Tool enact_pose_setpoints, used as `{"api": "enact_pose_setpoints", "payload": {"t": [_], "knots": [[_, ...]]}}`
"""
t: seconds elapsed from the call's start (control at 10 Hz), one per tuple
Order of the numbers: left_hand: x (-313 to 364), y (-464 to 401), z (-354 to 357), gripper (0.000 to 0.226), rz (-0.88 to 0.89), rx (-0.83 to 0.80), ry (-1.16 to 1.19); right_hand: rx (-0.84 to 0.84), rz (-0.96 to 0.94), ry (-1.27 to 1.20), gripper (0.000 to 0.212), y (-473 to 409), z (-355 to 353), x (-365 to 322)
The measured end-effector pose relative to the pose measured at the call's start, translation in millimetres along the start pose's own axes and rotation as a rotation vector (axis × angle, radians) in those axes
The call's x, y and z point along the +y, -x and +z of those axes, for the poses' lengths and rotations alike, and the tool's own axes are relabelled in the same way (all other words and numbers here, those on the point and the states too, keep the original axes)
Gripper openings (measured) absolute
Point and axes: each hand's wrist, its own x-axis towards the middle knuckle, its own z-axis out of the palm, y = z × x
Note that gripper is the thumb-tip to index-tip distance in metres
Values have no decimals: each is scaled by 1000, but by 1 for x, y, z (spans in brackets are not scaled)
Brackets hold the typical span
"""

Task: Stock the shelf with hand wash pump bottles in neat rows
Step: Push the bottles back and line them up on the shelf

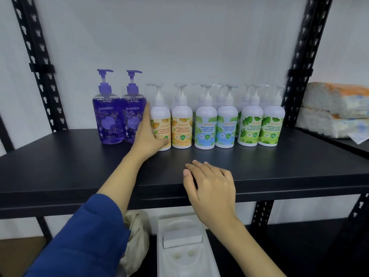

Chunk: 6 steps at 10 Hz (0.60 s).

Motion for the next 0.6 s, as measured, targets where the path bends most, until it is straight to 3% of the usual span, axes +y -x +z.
{"api": "enact_pose_setpoints", "payload": {"t": [0.2, 0.6], "knots": [[9, 8, 3, 99, 94, 141, -230, 20, -4, 5, 37, 1, 1, 0], [-2, -1, 0, 98, 33, 67, 16, 32, -11, 5, 37, 0, 1, 0]]}}
